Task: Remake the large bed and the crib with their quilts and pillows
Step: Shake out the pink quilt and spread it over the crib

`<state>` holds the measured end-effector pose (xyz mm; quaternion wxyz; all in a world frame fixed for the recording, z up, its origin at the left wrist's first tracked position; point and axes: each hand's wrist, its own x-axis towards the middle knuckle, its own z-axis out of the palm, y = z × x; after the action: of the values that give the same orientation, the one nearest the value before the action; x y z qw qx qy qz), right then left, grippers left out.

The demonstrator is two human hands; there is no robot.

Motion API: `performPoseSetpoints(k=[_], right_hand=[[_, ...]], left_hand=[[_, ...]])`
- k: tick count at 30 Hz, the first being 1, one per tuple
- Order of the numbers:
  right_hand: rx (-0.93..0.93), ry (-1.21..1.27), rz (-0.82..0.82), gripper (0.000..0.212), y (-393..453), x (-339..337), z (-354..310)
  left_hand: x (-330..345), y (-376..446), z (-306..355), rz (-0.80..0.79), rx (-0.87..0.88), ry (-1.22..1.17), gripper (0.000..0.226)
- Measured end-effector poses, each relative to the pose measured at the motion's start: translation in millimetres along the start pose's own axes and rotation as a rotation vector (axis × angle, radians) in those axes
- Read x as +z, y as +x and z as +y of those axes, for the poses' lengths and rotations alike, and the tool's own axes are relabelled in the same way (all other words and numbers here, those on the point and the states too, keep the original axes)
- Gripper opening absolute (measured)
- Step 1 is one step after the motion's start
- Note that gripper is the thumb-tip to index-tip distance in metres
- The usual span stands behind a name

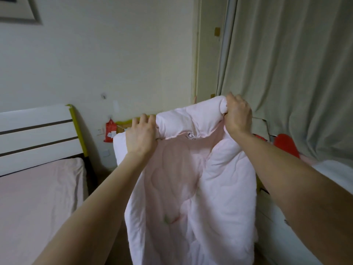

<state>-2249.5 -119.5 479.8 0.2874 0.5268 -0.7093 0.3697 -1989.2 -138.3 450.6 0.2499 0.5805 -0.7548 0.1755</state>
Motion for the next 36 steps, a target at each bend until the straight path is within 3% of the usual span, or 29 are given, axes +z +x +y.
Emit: performPoseSetpoints(k=[9,17,30,36], right_hand=[[-0.159,0.131,-0.026,0.029,99,159,-66],[-0.153,0.145,-0.093,0.023,151,293,-136],[-0.109,-0.002,-0.07,0.022,229,497,-303],[-0.058,-0.132,-0.205,0.019,234,571,-299]], left_hand=[[84,118,-74,-0.013,-0.066,0.138,0.03],[164,213,-156,-0.073,-0.105,0.205,0.035],[326,408,-341,-0.091,-0.03,-0.006,0.043],[397,458,-353,-0.226,-0.008,-0.134,0.064]])
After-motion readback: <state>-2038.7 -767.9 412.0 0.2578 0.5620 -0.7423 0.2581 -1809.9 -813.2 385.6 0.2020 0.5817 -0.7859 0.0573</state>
